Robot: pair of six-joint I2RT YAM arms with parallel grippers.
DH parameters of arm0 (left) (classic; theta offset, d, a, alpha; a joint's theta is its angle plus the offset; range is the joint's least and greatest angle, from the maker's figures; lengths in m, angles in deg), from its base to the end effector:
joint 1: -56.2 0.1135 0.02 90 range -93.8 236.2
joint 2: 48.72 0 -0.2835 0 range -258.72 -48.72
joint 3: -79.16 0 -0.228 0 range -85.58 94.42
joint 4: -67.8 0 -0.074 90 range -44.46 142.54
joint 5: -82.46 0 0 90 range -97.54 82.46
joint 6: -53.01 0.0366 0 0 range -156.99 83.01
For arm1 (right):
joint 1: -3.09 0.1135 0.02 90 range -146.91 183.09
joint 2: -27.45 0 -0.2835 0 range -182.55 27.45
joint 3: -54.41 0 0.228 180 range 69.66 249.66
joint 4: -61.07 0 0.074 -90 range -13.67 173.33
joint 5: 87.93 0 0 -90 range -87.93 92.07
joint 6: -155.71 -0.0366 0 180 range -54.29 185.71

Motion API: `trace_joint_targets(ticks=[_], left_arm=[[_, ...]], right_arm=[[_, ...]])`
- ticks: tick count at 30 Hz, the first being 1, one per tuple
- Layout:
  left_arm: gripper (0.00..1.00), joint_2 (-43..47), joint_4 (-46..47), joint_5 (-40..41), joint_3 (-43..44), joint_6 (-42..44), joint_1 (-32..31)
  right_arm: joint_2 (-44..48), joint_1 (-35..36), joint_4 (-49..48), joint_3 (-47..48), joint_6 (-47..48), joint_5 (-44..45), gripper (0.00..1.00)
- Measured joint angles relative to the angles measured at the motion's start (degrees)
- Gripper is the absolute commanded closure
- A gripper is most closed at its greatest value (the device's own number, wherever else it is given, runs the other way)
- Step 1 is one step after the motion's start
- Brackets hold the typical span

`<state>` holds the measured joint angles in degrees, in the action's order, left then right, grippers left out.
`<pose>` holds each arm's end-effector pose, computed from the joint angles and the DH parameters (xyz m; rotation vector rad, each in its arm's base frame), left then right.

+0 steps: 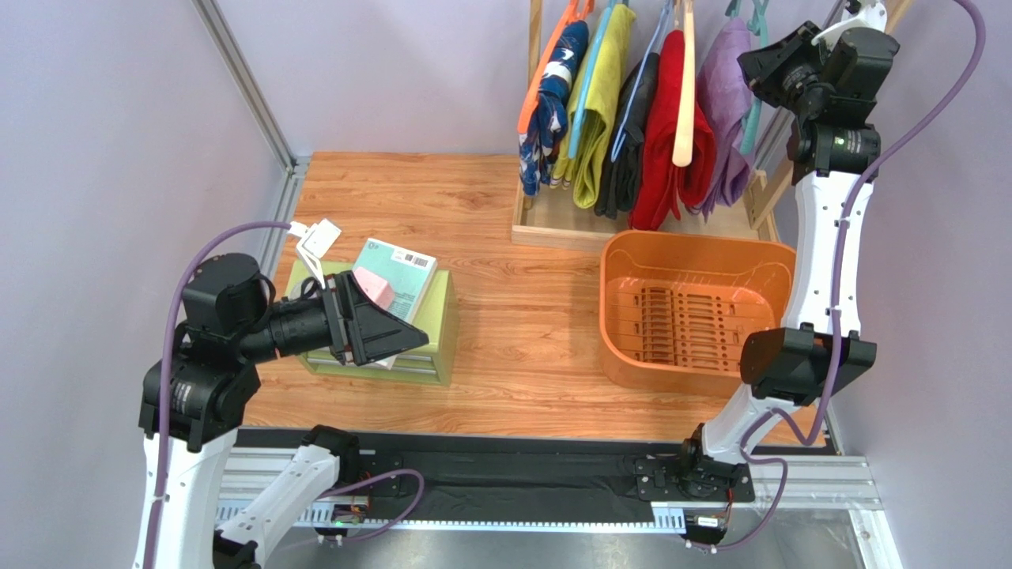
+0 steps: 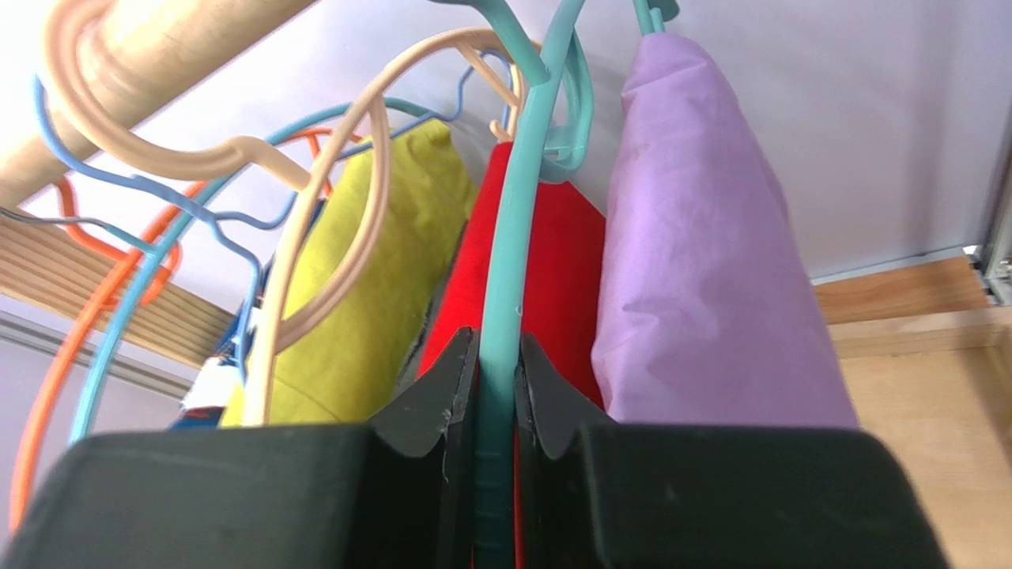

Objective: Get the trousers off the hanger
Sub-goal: Grab a hanger with trousers on it with the right arm

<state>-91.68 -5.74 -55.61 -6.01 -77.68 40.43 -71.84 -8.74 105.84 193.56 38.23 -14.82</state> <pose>0.0357 -0.0384 0.4497 0.1607 2.0976 -1.4375 0.3442 -0.0612 0.5301 0.3447 1.6364 0.4508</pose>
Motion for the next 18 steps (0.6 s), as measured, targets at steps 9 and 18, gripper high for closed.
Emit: trace_joint_targets(ticks=[9, 18], left_arm=[[0.25, 2.1, 1.8, -1.7, 0.0, -4.6, 0.0], [0.25, 2.1, 2.9, -2.8, 0.1, -7.2, 0.0]], right_arm=[[4.7, -1.3, -7.4, -5.5, -8.7, 0.1, 1.00], [8.9, -1.5, -6.3, -7.1, -11.5, 1.0, 1.00]])
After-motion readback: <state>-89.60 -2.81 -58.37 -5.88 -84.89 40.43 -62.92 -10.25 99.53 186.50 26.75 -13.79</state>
